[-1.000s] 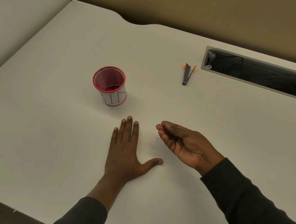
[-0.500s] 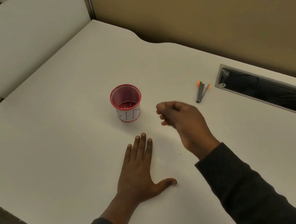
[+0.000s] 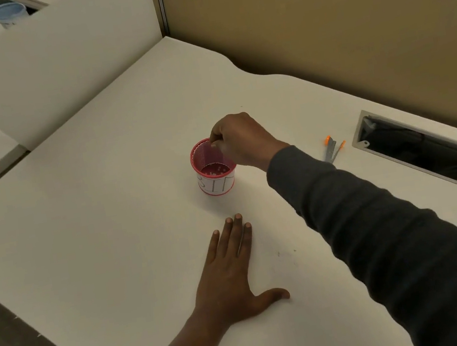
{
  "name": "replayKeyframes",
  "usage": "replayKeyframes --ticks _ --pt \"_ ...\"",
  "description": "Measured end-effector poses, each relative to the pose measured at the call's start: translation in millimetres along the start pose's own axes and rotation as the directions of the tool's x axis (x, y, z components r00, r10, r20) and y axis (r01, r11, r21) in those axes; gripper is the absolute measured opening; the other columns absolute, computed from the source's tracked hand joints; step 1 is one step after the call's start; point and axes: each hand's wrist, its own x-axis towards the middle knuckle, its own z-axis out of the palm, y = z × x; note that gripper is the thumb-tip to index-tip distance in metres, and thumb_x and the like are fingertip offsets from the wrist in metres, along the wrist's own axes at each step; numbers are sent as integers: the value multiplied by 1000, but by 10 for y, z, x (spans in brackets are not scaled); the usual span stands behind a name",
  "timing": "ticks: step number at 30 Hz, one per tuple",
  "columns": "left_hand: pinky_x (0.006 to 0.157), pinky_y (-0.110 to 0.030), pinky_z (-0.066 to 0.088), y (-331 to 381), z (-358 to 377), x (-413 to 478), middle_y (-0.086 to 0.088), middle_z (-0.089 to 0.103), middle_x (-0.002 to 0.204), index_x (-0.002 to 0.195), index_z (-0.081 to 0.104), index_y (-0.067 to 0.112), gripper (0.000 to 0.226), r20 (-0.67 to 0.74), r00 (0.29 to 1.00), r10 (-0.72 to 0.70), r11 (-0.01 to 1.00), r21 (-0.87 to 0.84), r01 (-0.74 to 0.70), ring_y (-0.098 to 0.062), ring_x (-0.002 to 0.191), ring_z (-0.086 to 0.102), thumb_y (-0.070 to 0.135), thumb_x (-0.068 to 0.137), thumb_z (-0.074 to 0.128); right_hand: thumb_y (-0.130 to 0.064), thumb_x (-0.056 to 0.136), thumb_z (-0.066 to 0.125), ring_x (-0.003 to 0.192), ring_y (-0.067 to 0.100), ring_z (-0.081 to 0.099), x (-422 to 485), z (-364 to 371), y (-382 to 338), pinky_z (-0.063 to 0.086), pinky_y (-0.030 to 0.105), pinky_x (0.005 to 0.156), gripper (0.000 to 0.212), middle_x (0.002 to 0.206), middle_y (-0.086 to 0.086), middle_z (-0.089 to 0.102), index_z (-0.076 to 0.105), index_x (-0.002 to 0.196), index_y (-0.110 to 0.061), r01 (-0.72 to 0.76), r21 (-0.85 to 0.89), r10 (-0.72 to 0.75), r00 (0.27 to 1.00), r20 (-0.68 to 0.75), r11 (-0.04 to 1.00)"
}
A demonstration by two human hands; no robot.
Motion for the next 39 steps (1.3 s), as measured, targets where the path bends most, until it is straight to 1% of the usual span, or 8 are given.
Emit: replayKeyframes --ticks 7,16,21,24,27,31,35,39 --pt "130 -43 -13 -8 -9 3 7 -44 162 158 -29 25 132 13 1000 -4 1000 2 4 -15 150 -41 102 72 33 -17 94 62 98 21 63 -24 -96 -27 48 23 75 17 105 6 71 73 106 -12 13 56 -12 1000 -13 998" --pt "131 -46 -6 -15 -16 16 0 -36 167 162 -21 19 135 -5 1000 21 999 41 -21 -18 154 -34 104 70 31 -21 92 67 73 2 62 -690 -301 287 49 10 59 6 86 -10 67 67 98 -18 -69 523 178 971 -160 850" --pt "132 -49 3 -22 15 6 -6 -20 173 165 -7 14 136 -58 997 46 998 56 -43 -22 159 -20 104 71 32 -6 93 61 75 9 66 -1542 25 780 55 25 68 17 84 -4 71 72 95 -18 -226 668 332 943 -34 709" --pt "132 -49 4 -10 30 -1 -8 -17 173 165 -4 12 137 -57 997 47 996 73 -43 -24 160 -17 104 70 32 -11 92 61 85 4 66 -2086 407 996 55 22 79 20 96 -9 72 73 101 -25 -311 510 374 927 -24 802" --pt "132 -50 5 -16 12 14 -9 -17 173 165 -3 11 141 -51 998 41 995 95 -36 -25 160 -16 106 66 28 -9 88 61 102 15 60 -2467 748 1097 49 22 86 31 113 -1 64 70 117 -15 -265 116 282 943 -175 957" --pt "131 -52 8 -20 27 10 -10 -11 174 165 1 9 142 -69 996 52 993 108 -45 -26 161 -11 106 65 29 -18 85 51 124 31 49 -2612 989 1075 44 41 100 52 137 12 53 56 135 -7 -279 -230 248 956 -154 932" --pt "131 -53 9 -36 57 12 -11 -8 174 165 3 8 141 -86 994 70 992 108 -61 -27 162 -8 106 66 29 -31 86 35 132 33 42 -2623 1109 884 37 46 106 62 148 14 44 47 144 -12 -199 -308 192 980 -55 930" --pt "131 -53 9 -50 66 22 -10 -10 174 166 1 9 142 -83 994 70 991 122 -60 -26 161 -10 107 65 24 -33 89 36 137 31 37 -2762 1107 842 31 46 111 59 152 11 41 47 145 -17 -222 -266 200 974 -108 938"
